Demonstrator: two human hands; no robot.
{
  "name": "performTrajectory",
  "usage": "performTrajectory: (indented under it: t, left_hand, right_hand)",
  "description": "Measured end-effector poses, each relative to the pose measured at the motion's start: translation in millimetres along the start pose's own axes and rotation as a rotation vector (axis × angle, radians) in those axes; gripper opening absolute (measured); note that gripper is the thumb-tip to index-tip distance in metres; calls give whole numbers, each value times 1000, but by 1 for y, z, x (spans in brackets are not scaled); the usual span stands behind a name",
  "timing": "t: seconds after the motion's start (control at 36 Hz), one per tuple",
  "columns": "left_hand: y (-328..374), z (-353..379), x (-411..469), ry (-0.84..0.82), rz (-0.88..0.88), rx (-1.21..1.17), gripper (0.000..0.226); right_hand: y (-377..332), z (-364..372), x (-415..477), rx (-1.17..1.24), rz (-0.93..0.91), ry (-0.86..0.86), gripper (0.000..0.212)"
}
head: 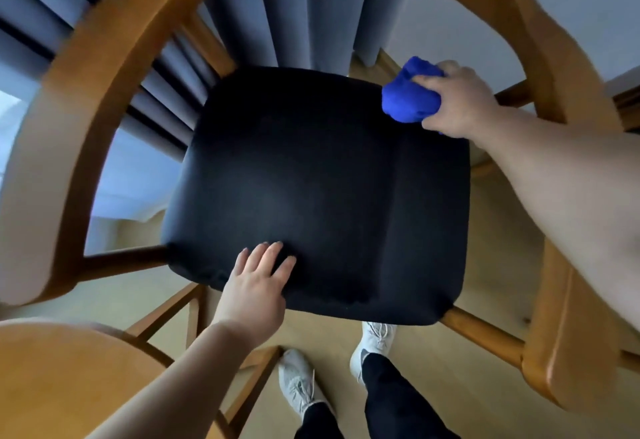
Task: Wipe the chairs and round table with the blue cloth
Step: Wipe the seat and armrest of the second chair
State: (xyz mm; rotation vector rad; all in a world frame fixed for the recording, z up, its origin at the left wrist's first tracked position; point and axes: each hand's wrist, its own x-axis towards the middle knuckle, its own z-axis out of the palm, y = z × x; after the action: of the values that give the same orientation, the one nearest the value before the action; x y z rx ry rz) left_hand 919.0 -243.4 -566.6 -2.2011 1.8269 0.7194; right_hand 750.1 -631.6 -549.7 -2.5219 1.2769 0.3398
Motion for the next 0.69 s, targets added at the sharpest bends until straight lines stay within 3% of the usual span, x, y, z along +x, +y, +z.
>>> performTrajectory:
  t: [0.11, 0.31, 0.42, 0.58, 0.69]
  left_hand:
    - [-4, 11, 3, -80, -29, -38, 69]
    - [-7, 24, 8, -204, -86, -171, 78]
    - [-12, 23, 12, -245, -79, -184, 81]
    - [-13, 19, 16, -280, -85, -232, 85]
    - [-12, 20, 16, -288, -84, -205, 88]
  right_hand:
    - [2, 0, 7, -109, 22, 3, 74]
    - [-2, 11, 16, 29, 84, -139, 79]
    - [-6, 19, 14, 23, 121, -146, 94]
    - [-14, 29, 5, 12, 173, -52, 73]
    - [-17, 36, -6, 8, 197, -54, 79]
